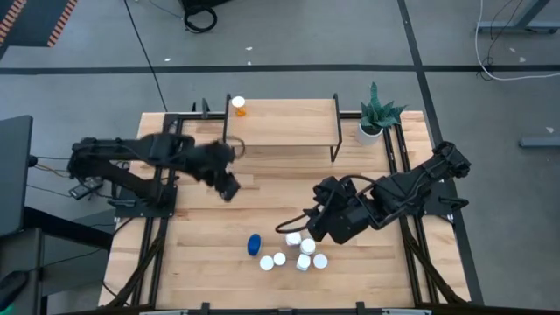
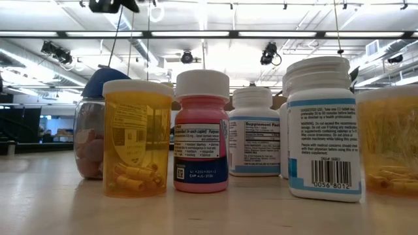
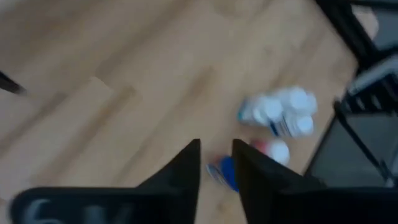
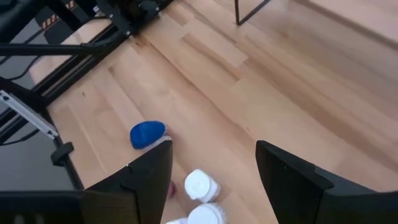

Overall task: Pick and place medicine bottles onto shelf by color
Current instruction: Put the blue bottle on the shelf

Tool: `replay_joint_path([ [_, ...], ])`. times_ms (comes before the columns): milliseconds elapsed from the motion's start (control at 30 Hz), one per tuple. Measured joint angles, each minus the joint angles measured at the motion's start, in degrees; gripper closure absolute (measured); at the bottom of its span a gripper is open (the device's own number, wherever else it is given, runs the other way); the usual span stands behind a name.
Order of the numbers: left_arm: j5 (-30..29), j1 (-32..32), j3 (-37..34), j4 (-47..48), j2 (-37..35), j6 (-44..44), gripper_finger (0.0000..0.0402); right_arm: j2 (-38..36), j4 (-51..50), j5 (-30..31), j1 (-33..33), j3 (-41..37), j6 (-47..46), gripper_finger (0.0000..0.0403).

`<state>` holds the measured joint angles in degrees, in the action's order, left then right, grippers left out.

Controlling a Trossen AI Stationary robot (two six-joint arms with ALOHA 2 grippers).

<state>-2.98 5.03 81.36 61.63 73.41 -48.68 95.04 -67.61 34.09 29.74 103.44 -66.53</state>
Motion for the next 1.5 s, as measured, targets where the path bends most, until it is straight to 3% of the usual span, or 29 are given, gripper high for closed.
replay_joint_path([
  [133, -0.07, 7.08, 0.0, -2.15, 1.4, -0.39, 0.0225, 0.0, -0.01, -1.52, -0.54, 0.0, -1.23, 0.0164],
  [333, -0.08, 16.54, 0.0, -3.71, 5.13, 9.89, 0.0155, 0.0, -0.01, -1.73, -0.74, 0.0, -2.74, 0.0164],
  [500, -0.21, 19.08, 0.0, -2.01, 9.97, -4.56, 0.0126, 0.0, -0.07, -1.86, -0.79, 0.0, -8.72, 0.0164],
  [733, 0.29, 19.78, 0.0, -4.42, 18.13, -20.27, 0.0111, 0.0, -1.43, -2.54, -0.74, 0.0, -17.63, 0.0164],
  [933, 1.54, 19.68, 0.0, -7.55, 22.11, -33.08, 0.011, 0.0, -1.79, -8.12, -0.74, 0.0, -17.21, 0.0164],
  [1100, 0.33, 19.73, 0.05, -14.46, 24.52, -37.82, 0.011, 0.0, -2.2, -10.61, -0.74, 0.0, -13.57, 0.0164],
  [1500, 1.14, 19.53, 0.0, -12.51, 28.94, -43.73, 0.011, 0.0, -2.51, -11.9, 0.94, 0.0, -6.72, 0.0164],
])
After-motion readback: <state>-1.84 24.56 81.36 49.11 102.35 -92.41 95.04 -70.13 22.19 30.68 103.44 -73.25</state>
